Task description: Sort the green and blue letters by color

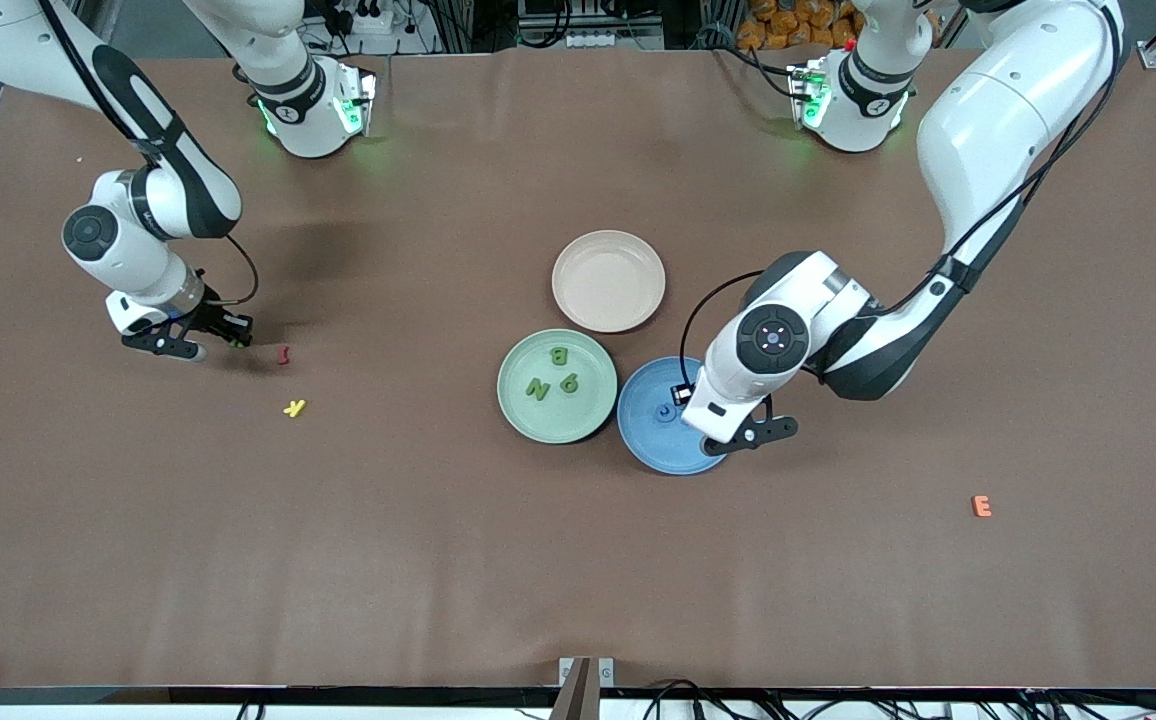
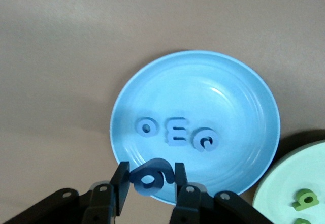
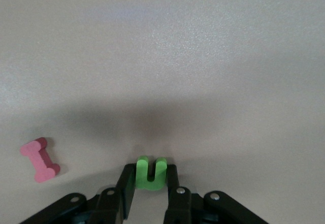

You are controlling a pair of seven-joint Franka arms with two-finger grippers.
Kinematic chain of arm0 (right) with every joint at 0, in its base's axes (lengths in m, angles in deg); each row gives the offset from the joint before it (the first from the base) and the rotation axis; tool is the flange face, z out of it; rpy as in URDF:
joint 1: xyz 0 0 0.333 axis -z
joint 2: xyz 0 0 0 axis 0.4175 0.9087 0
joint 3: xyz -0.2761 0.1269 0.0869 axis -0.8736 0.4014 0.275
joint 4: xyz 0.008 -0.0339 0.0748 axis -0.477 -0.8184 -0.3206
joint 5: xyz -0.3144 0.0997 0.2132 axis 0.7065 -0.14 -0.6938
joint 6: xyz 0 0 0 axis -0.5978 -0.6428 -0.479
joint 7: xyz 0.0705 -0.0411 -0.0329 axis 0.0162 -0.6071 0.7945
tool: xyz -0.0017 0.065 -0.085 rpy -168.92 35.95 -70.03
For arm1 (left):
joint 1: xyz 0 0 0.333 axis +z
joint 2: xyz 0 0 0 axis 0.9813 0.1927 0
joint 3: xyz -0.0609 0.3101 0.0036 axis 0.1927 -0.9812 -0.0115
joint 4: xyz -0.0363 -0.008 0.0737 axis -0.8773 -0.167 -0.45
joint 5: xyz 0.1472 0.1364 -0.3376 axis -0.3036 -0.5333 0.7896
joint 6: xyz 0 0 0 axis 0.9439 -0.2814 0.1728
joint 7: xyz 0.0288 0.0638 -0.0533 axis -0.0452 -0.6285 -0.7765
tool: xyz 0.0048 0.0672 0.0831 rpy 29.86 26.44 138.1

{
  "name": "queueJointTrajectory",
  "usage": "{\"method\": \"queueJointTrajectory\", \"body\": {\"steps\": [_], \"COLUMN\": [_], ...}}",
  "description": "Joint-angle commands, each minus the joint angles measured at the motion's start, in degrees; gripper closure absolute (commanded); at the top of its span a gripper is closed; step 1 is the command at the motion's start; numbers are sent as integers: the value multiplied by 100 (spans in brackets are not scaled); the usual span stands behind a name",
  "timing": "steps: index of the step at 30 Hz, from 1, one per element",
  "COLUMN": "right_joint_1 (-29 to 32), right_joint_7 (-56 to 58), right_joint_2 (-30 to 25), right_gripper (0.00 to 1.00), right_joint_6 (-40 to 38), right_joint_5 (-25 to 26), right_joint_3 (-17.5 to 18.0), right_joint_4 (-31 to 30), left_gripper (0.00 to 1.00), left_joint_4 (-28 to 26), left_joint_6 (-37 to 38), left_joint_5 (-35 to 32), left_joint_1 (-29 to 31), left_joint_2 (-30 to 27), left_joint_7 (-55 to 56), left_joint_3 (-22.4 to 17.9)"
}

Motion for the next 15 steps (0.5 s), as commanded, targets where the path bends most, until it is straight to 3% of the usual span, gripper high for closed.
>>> {"method": "queueJointTrajectory", "body": {"steps": [1,3,4,5,15], "right_joint_1": [17,-10,-19,-19,-475], "right_joint_7": [-141,-150,-150,-150,-895], "right_joint_2": [-34,-69,-104,-131,-421], "right_gripper": [87,87,87,87,87], "right_joint_6": [-6,-15,-33,-68,-410], "right_joint_5": [73,64,47,38,-15], "right_joint_3": [-16,-16,-16,-8,98], "right_joint_4": [8,34,43,61,289], "left_gripper": [66,34,9,0,0], "left_joint_4": [-16,-16,-25,-25,-77], "left_joint_6": [-122,-122,-122,-122,-87], "left_joint_5": [79,79,79,70,70], "left_joint_1": [-52,-43,-43,-43,185], "left_joint_2": [-8,9,9,9,-70], "left_joint_7": [93,67,32,-12,-636], "left_joint_3": [-108,-116,-116,-116,-108]}}
